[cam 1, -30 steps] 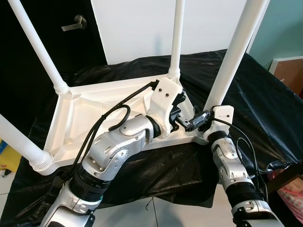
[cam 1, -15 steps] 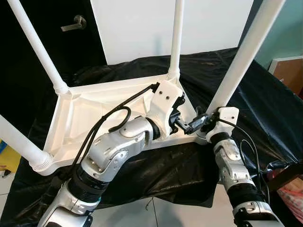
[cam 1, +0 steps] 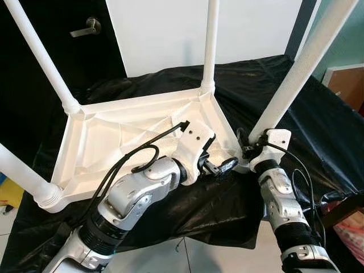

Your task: Building children table

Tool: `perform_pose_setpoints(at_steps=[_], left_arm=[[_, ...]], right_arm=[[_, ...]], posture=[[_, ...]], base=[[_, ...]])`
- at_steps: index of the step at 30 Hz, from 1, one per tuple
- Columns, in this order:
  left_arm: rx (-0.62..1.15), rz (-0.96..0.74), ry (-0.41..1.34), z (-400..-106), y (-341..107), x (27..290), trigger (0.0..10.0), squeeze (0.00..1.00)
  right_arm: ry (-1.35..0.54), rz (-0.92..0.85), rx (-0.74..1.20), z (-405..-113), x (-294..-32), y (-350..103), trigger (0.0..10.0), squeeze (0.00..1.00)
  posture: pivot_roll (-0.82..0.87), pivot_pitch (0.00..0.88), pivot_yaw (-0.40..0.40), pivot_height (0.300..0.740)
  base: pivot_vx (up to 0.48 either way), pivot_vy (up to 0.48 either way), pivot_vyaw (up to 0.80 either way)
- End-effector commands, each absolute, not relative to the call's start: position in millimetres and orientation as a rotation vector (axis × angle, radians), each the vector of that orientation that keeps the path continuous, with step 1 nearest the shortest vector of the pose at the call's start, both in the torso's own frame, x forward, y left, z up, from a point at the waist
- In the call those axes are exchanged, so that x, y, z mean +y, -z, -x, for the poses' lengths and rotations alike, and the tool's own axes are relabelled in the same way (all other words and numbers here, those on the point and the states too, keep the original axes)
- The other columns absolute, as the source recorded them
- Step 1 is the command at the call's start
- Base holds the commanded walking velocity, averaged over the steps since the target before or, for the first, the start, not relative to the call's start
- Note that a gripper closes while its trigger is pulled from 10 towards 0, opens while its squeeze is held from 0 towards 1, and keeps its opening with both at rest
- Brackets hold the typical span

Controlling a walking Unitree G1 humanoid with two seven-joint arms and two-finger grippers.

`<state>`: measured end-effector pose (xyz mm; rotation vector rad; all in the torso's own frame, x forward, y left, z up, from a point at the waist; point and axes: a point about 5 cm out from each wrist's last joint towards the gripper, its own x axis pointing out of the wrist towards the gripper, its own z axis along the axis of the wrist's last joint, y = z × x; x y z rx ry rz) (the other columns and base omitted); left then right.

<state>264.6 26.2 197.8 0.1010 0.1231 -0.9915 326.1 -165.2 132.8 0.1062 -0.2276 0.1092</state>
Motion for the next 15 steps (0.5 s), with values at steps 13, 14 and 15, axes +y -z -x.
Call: perform_pose_setpoints(at_steps=[13,14,15], left_arm=[[0.155,-0.133,1.152,-256.8,-187.3,25.0,10.0,0.0],[0.155,-0.133,1.152,-256.8,-187.3,25.0,10.0,0.0],[0.154,-0.134,1.152,-256.7,-187.4,25.2,10.0,0.0]], right_arm=[[-0.186,0.099,-0.128,-316.4,-165.8,-102.3,10.0,0.0],[-0.186,0.099,-0.128,-316.4,-165.8,-102.3,10.0,0.0],[-0.198,0.123,-0.119,-314.6,-166.2,-99.1,10.0,0.0]], posture=[[-0.12,0.023,0.063,0.74],[-0.12,0.023,0.063,0.74],[-0.12,0.023,0.064,0.74]], base=[[0.0,0.0,0.0],[0.0,0.0,0.0],[0.0,0.0,0.0]])
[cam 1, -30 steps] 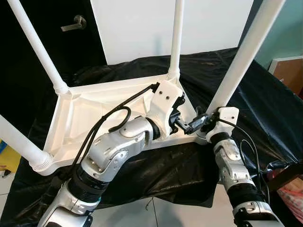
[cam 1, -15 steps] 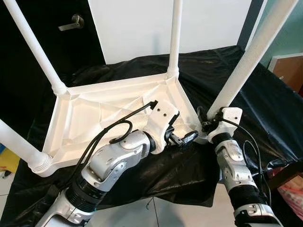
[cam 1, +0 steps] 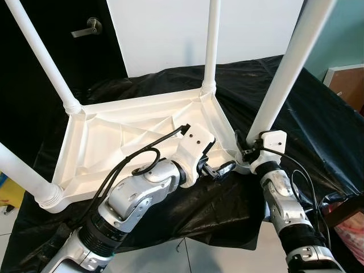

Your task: Building children table

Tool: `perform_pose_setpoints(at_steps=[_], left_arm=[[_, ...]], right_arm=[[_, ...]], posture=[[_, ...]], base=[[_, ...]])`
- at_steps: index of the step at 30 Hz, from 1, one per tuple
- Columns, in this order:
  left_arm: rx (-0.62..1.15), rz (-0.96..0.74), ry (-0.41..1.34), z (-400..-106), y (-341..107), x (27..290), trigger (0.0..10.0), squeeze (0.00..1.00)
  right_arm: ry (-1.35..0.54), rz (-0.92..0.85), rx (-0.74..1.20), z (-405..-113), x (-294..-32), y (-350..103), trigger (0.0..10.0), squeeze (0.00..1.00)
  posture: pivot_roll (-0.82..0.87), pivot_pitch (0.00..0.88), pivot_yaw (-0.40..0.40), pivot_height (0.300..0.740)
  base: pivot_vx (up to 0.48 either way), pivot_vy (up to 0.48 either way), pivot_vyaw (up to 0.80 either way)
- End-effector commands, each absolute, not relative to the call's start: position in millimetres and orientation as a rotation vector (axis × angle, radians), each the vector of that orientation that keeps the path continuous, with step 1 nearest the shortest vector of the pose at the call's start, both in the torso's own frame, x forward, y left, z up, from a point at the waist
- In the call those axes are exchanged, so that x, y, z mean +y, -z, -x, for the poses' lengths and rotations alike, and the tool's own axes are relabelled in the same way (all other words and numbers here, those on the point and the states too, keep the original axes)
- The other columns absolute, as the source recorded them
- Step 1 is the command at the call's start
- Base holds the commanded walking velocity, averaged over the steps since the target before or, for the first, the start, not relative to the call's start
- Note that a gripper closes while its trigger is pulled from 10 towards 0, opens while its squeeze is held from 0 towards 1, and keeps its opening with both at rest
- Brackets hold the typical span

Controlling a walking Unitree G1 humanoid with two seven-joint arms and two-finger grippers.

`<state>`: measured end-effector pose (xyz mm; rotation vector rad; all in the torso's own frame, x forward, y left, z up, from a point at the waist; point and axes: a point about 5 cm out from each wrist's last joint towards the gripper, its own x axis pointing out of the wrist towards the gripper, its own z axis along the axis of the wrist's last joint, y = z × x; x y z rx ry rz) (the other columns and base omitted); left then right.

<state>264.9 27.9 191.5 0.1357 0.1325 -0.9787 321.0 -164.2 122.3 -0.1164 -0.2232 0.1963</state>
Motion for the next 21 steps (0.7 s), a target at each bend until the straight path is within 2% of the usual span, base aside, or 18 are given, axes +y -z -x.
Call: perform_pose_setpoints(at_steps=[1,10,21], left_arm=[[0.154,-0.134,1.152,-256.7,-187.4,25.2,10.0,0.0],[0.149,-0.136,1.155,-256.6,-188.8,25.7,10.0,0.0],[0.145,-0.139,1.145,-257.3,-191.4,28.5,10.0,0.0]], right_arm=[[-0.198,0.123,-0.119,-314.6,-166.2,-99.1,10.0,0.0],[-0.301,0.222,-0.106,-308.8,-164.3,-91.1,10.0,0.0],[-0.274,0.038,0.007,-316.6,-169.4,-81.4,10.0,0.0]], posture=[[-0.12,0.023,0.064,0.74],[-0.12,0.029,0.069,0.74],[-0.11,0.044,0.072,0.74]], base=[[0.0,0.0,0.0],[0.0,0.0,0.0],[0.0,0.0,0.0]])
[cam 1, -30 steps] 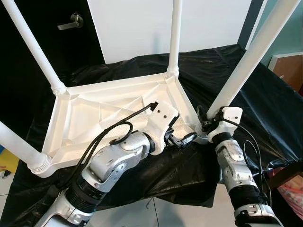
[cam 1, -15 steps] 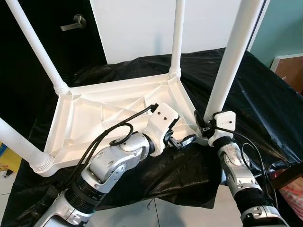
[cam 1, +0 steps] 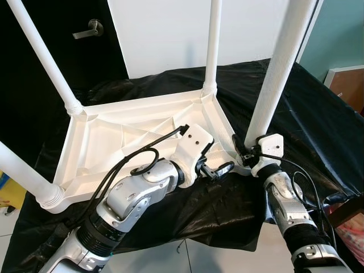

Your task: Building children table

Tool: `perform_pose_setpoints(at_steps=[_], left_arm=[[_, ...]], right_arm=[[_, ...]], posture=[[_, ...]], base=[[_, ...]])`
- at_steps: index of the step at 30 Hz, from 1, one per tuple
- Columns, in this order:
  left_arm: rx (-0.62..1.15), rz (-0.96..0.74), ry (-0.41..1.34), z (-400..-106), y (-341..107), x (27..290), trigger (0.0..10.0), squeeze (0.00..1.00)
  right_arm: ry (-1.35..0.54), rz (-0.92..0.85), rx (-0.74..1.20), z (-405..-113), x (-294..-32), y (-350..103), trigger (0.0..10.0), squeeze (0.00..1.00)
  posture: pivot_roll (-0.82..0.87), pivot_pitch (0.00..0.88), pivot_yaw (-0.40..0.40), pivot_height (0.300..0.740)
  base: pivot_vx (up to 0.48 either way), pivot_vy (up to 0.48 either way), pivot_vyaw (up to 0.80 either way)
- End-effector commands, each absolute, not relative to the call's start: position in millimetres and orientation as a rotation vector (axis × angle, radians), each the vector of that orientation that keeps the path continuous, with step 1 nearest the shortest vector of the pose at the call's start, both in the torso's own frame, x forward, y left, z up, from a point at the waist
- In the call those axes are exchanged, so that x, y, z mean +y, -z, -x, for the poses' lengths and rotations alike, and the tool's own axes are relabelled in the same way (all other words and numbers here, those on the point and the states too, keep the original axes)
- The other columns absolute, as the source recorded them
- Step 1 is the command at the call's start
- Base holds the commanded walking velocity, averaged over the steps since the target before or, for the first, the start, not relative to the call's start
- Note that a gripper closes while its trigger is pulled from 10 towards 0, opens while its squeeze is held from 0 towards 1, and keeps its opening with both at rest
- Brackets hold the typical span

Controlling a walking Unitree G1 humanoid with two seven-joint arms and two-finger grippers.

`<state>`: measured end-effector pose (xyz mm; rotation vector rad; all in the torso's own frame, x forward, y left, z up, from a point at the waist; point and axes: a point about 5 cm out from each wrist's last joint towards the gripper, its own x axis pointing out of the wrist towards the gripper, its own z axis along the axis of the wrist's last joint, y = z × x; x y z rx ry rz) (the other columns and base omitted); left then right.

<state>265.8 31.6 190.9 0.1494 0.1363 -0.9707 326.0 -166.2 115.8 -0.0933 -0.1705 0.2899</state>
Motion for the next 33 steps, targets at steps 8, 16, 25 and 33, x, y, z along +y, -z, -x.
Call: perform_pose_setpoints(at_steps=[8,16,25,33], left_arm=[[0.143,-0.137,1.144,-257.0,-192.2,28.9,10.0,0.0],[0.141,-0.135,1.143,-257.1,-192.9,28.9,10.0,0.0],[0.14,-0.134,1.14,-256.3,-193.5,29.4,10.0,0.0],[0.141,-0.13,1.132,-256.1,-192.7,29.7,10.0,0.0]], right_arm=[[-0.255,0.039,0.07,-320.0,-171.9,-77.5,10.0,0.0],[-0.258,0.008,0.131,-321.2,-169.7,-74.2,10.0,0.0],[-0.266,-0.012,0.174,-320.8,-166.3,-72.5,10.0,0.0],[-0.226,-0.043,0.106,-314.2,-157.8,-75.0,10.0,0.0]], posture=[[-0.11,0.052,0.073,0.74],[-0.11,0.055,0.072,0.74],[-0.1,0.06,0.069,0.74],[-0.1,0.059,0.06,0.74]], base=[[0.0,0.0,0.0],[0.0,0.0,0.0],[0.0,0.0,0.0],[0.0,0.0,0.0]])
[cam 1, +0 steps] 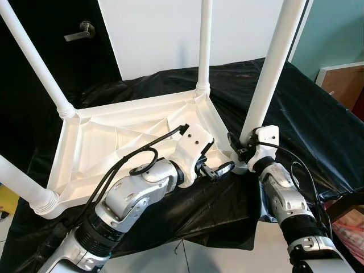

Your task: Building children table

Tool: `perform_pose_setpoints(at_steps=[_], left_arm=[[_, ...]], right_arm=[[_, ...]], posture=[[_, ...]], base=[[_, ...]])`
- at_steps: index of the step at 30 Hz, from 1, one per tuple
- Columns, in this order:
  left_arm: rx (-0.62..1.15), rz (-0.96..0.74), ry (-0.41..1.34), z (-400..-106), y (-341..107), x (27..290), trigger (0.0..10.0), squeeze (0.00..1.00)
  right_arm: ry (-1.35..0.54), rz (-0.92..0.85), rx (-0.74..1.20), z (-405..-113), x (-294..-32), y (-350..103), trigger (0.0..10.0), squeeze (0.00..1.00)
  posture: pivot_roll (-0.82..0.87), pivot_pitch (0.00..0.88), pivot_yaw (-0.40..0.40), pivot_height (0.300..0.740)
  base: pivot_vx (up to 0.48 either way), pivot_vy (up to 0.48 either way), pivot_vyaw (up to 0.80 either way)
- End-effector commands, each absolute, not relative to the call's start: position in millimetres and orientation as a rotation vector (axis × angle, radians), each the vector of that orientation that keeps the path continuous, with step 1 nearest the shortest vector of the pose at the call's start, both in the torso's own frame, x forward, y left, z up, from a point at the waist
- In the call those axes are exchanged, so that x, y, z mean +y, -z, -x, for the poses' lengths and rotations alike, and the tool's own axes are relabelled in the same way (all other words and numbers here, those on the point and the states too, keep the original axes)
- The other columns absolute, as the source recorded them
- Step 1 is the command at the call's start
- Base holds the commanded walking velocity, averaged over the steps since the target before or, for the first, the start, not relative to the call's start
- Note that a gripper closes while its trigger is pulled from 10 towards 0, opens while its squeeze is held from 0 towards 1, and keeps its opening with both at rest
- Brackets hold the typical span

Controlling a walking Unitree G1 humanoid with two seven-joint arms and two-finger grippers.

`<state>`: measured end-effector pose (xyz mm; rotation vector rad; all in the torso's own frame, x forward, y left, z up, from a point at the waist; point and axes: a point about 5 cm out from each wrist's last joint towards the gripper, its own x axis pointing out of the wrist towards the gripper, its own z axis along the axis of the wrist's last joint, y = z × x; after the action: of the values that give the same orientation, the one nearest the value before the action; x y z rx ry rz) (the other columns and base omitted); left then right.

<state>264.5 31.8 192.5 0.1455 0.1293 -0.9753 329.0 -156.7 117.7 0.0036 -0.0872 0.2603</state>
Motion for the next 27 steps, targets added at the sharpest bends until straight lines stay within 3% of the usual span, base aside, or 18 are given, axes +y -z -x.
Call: perform_pose_setpoints(at_steps=[1,7,16,27], left_arm=[[0.141,-0.129,1.131,-256.2,-192.5,29.8,10.0,0.0],[0.14,-0.129,1.13,-256.3,-192.4,29.6,10.0,0.0],[0.132,-0.124,1.129,-257.2,-192.8,27.7,10.0,0.0],[0.125,-0.122,1.131,-257.5,-193.5,26.0,10.0,0.0]], right_arm=[[-0.218,-0.044,0.092,-313.3,-156.2,-75.7,10.0,0.0],[-0.16,-0.075,0.06,-312.0,-152.4,-79.0,10.0,0.0],[0.119,-0.119,0.096,-310.8,-143.5,-77.5,10.0,0.0],[0.301,-0.141,0.119,-315.1,-142.3,-80.3,10.0,0.0]], posture=[[-0.1,0.059,0.06,0.74],[-0.1,0.055,0.054,0.74],[-0.1,0.037,0.041,0.74],[-0.09,0.024,0.032,0.74]], base=[[0.0,0.0,0.0],[0.0,0.0,0.0],[0.0,0.0,0.0],[0.0,0.0,0.0]])
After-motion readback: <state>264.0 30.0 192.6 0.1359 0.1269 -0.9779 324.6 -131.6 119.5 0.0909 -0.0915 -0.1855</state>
